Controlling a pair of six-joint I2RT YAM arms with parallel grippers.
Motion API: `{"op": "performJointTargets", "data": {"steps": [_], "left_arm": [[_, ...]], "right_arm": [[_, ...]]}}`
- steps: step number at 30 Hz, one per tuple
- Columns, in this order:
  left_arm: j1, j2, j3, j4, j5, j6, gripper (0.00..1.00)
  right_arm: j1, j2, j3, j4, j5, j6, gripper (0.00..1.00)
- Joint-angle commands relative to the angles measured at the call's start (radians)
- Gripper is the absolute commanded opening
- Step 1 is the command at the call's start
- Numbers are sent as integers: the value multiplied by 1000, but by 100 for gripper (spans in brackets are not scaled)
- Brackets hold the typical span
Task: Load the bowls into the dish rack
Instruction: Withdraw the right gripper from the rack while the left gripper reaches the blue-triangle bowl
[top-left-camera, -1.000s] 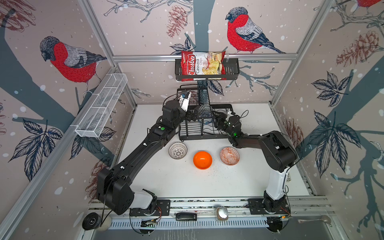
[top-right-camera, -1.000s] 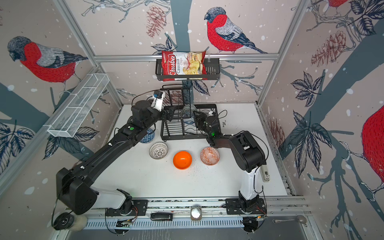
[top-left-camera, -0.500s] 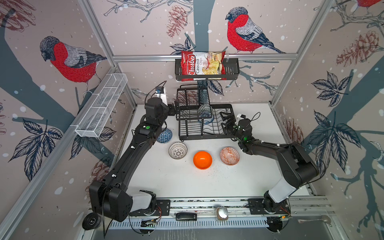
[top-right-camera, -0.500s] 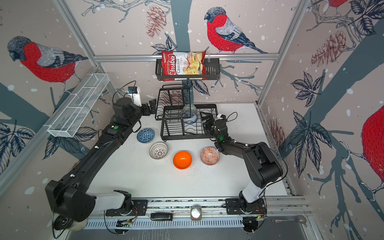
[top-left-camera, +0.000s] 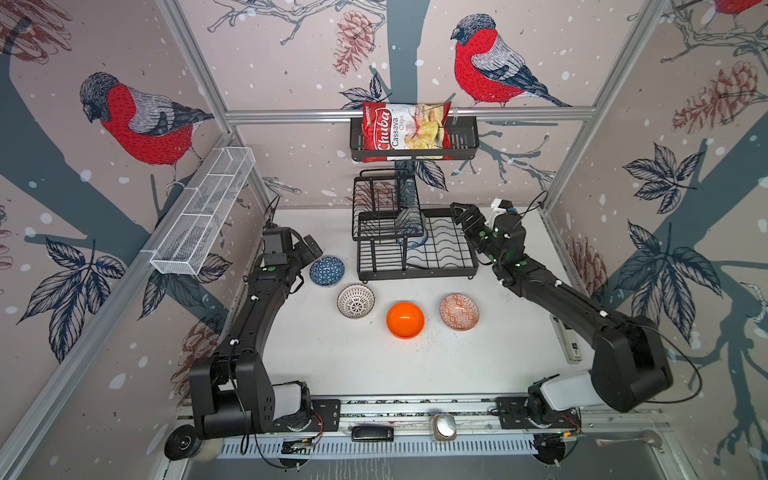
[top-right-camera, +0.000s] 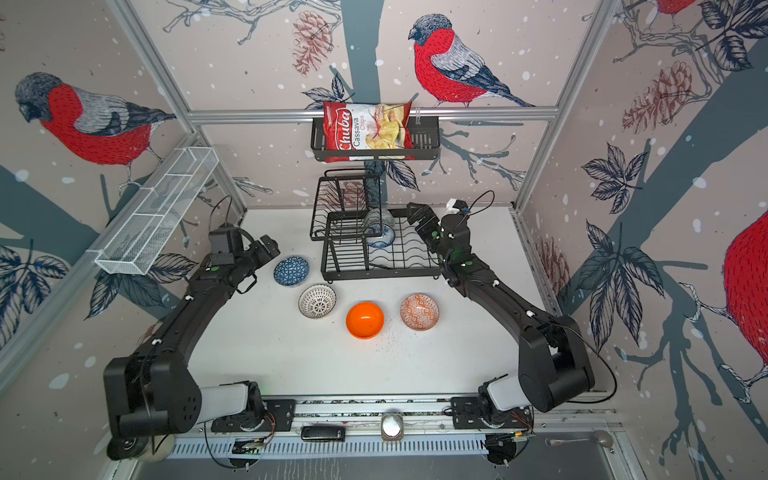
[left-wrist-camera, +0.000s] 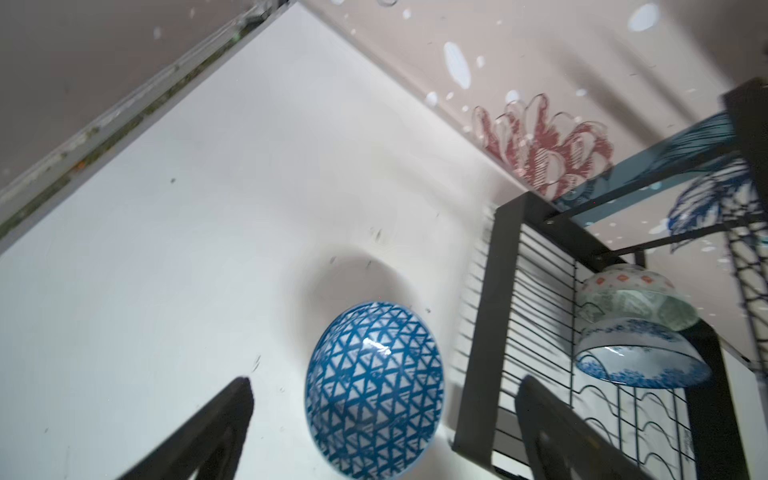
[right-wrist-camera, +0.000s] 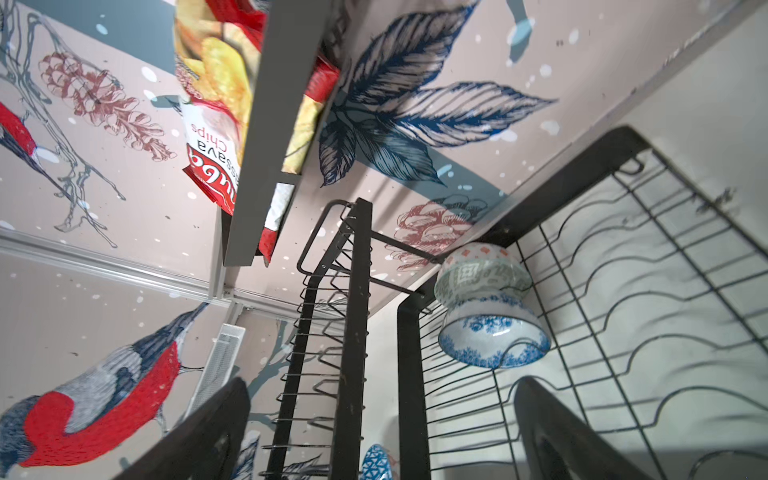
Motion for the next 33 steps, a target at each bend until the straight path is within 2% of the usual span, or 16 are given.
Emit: {"op": "performJointTargets", "data": {"steps": [1, 7, 9, 16, 22, 26, 29, 31, 33], "left_arm": [[13, -7, -43, 1, -27, -54, 98], [24, 41, -85, 23, 26, -95, 98], [24, 75, -80, 22, 46, -103, 96], [25, 207, -41, -4, 138, -105, 81], [25, 255, -66, 39, 165, -117, 64], [24, 270, -71, 33, 144, -101, 60], [25, 273, -93, 53, 155, -106, 50], [25, 276, -101, 61, 162, -111, 47], [25, 270, -103, 65, 165, -109, 35]], "right_arm": [[12, -26, 55, -127, 44, -231, 100], [78, -9, 188, -258, 38, -476, 100], [100, 3, 216, -270, -7, -529, 100], [235, 56, 313, -345, 76, -702, 100], [253, 65, 298, -304, 75, -674, 100], [253, 71, 301, -308, 70, -667, 100], [251, 75, 303, -309, 80, -665, 100], [249, 79, 304, -308, 90, -656, 100], [246, 84, 311, -313, 98, -647, 100]]}}
